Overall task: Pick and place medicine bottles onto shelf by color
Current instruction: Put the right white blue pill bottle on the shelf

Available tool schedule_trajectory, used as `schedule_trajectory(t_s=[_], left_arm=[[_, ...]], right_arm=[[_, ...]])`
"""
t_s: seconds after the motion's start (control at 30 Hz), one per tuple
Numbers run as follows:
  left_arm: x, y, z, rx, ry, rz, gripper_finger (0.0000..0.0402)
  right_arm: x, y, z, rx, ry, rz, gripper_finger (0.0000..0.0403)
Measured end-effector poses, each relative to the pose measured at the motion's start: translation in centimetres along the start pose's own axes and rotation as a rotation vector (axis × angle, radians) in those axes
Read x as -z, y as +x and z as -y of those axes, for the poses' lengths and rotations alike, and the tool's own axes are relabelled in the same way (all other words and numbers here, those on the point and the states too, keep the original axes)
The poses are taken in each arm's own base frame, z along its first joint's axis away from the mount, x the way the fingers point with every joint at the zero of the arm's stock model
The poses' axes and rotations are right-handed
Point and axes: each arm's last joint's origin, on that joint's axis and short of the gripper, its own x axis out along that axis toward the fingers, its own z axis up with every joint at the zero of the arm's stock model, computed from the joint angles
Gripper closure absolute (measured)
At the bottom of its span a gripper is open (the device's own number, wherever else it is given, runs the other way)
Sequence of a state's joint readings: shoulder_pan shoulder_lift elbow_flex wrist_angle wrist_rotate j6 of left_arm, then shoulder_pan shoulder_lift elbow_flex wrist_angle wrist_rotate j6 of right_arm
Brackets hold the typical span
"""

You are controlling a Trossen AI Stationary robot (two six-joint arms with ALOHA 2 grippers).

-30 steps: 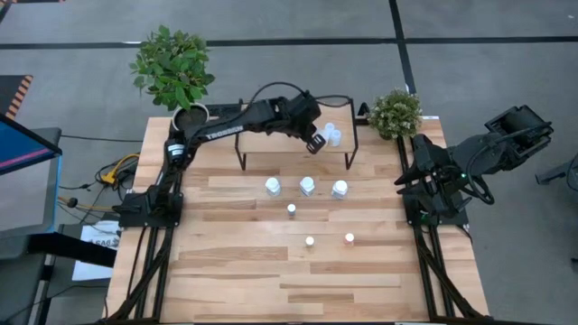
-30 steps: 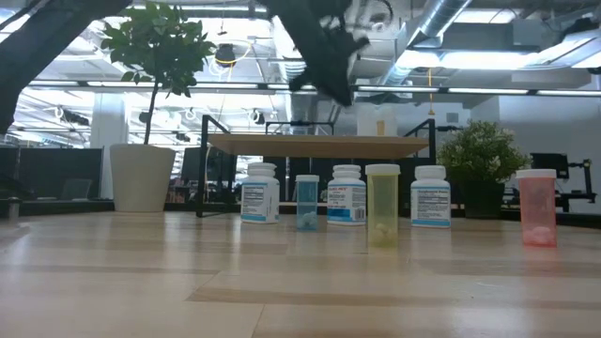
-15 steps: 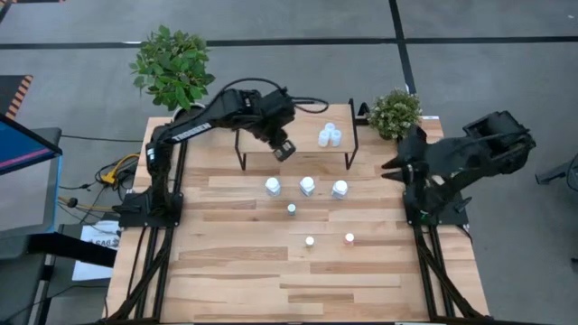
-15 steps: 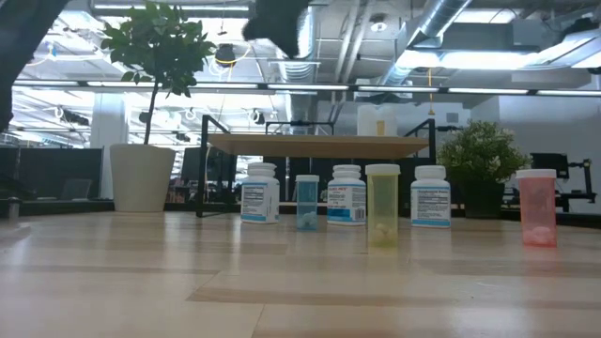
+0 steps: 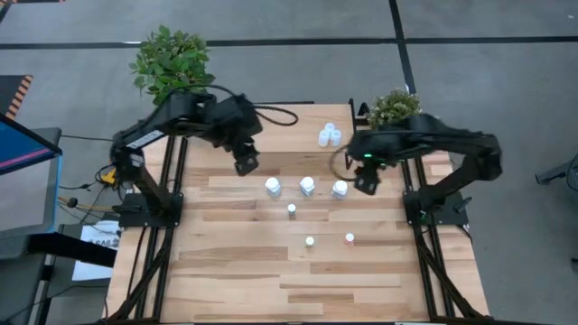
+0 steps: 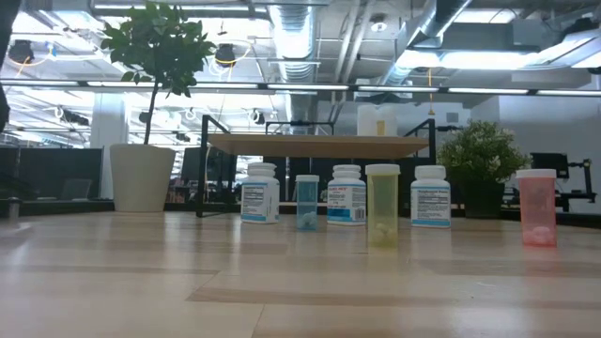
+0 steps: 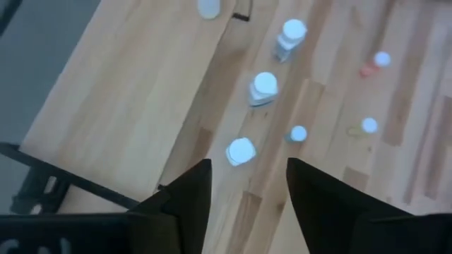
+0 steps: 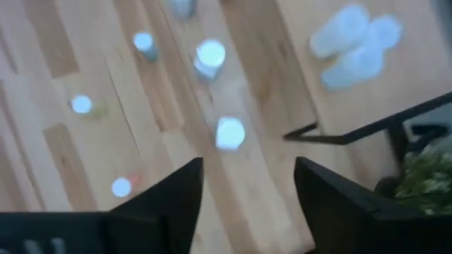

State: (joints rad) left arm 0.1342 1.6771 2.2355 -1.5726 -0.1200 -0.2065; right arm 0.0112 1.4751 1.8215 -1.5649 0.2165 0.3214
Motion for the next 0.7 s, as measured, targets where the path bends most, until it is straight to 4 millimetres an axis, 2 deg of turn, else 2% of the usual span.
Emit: schedule_trajectory(t_s=[0.17,0.33,0.5,0.7], left_arm=[[1.8,-2.7,0.8,0.043,0.112,0.054,0.0228],[5.0,-4.4,0.5,0.064,0.143,0.049,0.0228],[8.9,-4.8,-0.3,0.069,0.082,0.026,0.0228],[11.5,-3.9,-0.8,0.091,0.037,0.084,0.0228]], right_arm=[[-0.7,4.4,-0.1,-0.083,0.021,-0.201,0.0122],[1.7,6.9,0.2,-0.11,0.02,-0.317,0.0117],[4.4,9.4,0.4,-0.143,0.079,-0.201,0.0116],[5.5,12.2,0.1,-0.193,0.11,-0.041,0.0116]])
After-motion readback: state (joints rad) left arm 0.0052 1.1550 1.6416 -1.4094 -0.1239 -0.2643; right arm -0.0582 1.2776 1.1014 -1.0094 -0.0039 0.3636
